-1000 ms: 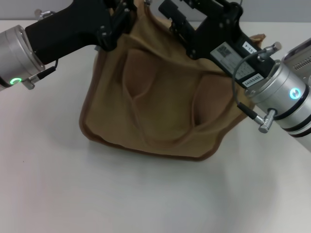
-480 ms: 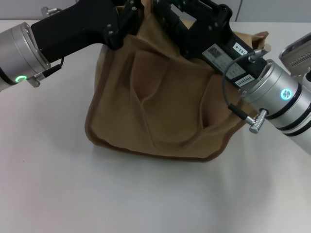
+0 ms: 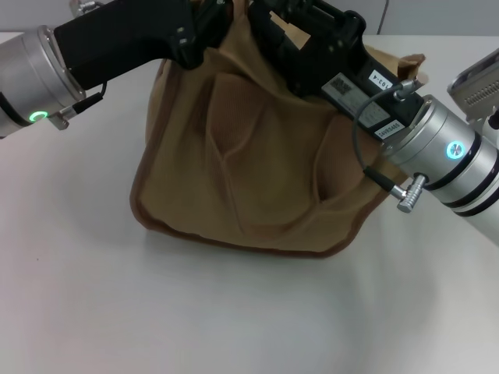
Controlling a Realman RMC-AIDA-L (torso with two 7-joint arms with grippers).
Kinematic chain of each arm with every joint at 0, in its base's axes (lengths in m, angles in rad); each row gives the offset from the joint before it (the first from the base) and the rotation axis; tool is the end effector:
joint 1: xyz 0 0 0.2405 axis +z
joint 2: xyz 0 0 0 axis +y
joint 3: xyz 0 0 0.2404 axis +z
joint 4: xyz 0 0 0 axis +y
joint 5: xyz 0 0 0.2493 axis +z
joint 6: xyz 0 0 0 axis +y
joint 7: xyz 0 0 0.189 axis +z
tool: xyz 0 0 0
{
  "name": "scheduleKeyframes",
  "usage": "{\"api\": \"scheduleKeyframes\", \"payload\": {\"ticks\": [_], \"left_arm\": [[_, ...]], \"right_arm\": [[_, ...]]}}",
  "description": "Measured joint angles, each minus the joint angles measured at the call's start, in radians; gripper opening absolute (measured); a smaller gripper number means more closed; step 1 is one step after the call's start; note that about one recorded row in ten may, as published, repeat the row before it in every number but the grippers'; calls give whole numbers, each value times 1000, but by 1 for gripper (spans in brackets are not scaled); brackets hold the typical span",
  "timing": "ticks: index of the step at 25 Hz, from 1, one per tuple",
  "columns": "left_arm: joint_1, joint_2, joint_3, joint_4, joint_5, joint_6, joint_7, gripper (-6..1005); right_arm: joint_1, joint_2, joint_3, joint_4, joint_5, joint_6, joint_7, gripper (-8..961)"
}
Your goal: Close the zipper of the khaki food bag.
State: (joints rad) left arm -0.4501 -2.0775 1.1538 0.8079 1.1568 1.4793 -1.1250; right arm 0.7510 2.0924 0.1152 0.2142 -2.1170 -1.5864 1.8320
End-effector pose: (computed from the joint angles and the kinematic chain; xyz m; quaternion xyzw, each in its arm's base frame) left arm -0.1379 0.3929 0.0100 -0.8650 -0.0214 -0.4553 0.2095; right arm 0.1237 0.3582 -0.1005 0.5777 -0.5563 -0.5747 0.1626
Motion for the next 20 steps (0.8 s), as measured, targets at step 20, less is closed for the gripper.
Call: {"api": "scheduleKeyframes", "payload": {"ticks": [20], "left_arm": [[-12,-2,13,-1,-14,-29,11,28]], "right_arm": [[49,0,7,-39,2,2,-34,392]]}}
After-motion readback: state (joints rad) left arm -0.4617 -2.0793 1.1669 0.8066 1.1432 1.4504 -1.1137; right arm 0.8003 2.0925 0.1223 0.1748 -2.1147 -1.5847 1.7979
